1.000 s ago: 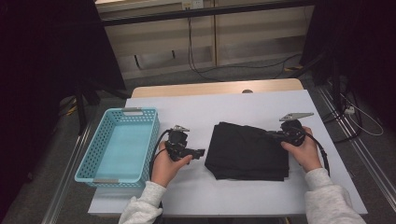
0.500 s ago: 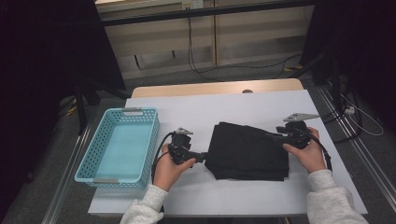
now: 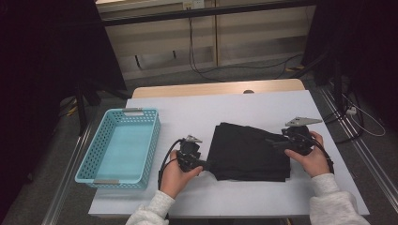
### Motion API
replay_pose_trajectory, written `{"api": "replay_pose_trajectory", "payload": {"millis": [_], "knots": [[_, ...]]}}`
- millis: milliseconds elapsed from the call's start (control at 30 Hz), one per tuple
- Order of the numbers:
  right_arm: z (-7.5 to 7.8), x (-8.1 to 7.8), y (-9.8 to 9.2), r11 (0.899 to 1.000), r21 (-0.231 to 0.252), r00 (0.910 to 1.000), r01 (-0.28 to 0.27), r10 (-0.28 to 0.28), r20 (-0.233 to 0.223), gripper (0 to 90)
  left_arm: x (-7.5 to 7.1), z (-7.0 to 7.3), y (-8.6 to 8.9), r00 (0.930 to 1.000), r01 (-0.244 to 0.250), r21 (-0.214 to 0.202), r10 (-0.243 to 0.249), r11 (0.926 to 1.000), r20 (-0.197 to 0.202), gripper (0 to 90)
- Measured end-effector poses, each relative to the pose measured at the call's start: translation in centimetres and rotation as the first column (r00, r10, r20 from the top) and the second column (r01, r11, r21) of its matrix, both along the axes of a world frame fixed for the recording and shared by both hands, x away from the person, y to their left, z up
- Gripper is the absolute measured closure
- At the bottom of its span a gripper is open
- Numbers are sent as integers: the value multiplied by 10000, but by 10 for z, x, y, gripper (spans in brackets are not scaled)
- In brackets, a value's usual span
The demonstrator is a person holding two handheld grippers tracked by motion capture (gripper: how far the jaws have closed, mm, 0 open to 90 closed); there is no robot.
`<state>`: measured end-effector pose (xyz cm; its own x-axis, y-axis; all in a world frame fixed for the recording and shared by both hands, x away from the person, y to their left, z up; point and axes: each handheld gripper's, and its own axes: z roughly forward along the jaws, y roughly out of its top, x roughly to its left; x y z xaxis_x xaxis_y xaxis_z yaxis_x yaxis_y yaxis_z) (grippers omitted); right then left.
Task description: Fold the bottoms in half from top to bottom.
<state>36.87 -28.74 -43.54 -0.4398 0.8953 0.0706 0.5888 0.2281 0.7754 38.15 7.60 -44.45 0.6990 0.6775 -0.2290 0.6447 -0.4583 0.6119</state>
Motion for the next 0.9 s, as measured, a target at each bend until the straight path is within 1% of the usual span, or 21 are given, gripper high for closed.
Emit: {"api": "replay_pose_trajectory", "payload": {"millis": [100,200,267,333,367,467,500,567,633,767,800,833,900], "knots": [[0,-2,-1,10000,-26,10000,-39,39,-3,194,-1,0,1,9998,-133,-54,133,9999,-131,394],[0,-5,-2,10000,15,10000,17,-18,34,193,-4,0,1,9993,-269,-207,264,9994,-250,460],[1,-6,-3,10000,16,10000,4,-4,36,193,-7,0,0,9994,-181,-144,177,9997,-291,505],[2,-8,-2,10000,-32,10000,-51,51,75,195,-9,0,-1,9995,-247,-111,245,9996,-212,536],[2,-8,-2,10000,-44,9999,-58,59,88,195,-10,0,-2,9994,-207,-120,204,9997,-262,548],[4,-10,-1,9999,-36,9998,-105,105,154,195,-12,0,-2,9993,-160,-35,158,9999,-343,632],[4,-11,-1,9999,-69,9998,-95,96,182,195,-12,0,-2,9987,-165,-92,160,9998,-492,672],[5,-12,-1,9999,-54,9998,-90,91,203,195,-11,-1,-1,9944,-235,-424,190,9988,-1041,804],[5,-13,-2,9999,-67,9997,-96,97,228,195,-10,-2,1,9919,-348,-516,282,9981,-1241,820],[5,-14,-4,10000,-38,9996,-16,17,265,195,-8,0,1,9897,-352,-502,279,9981,-1403,833],[5,-15,-6,10000,-42,9995,9,-8,321,195,-6,1,2,9893,-308,-471,238,9984,-1436,835],[6,-15,-7,10000,0,9994,50,-50,341,195,-4,2,3,9870,-389,-534,300,9978,-1577,836],[7,-16,-10,9999,30,9989,159,-160,442,195,0,3,6,9853,-415,-587,312,9974,-1677,837]]}}
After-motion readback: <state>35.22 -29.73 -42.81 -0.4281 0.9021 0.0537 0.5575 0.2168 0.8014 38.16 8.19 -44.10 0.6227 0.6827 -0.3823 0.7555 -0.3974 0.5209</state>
